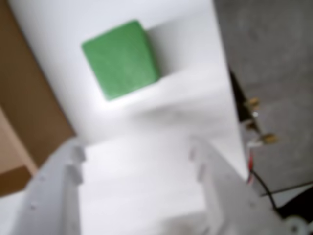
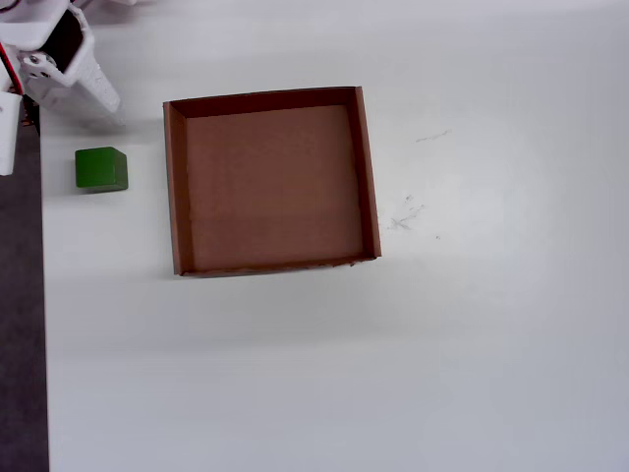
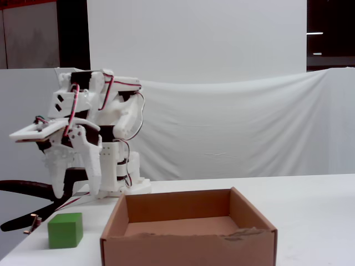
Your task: Grasp a green cube and put it in a box.
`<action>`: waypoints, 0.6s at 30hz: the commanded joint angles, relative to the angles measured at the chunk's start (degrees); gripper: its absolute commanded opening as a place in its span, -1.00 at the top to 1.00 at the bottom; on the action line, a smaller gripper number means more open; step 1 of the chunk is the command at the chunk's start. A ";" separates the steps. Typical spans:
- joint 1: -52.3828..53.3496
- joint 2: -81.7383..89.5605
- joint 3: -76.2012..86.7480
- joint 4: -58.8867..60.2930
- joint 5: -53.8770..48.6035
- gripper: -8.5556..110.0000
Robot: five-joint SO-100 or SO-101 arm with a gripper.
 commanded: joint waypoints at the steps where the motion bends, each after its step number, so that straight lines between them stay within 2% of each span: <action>1: 0.35 -4.31 -5.63 -1.41 -1.85 0.35; 4: 0.70 -9.14 -8.26 -1.05 -6.42 0.35; 14: -1.49 -26.37 -15.73 -9.14 -8.17 0.35; 18: -3.16 -31.82 -19.69 -8.88 -9.14 0.35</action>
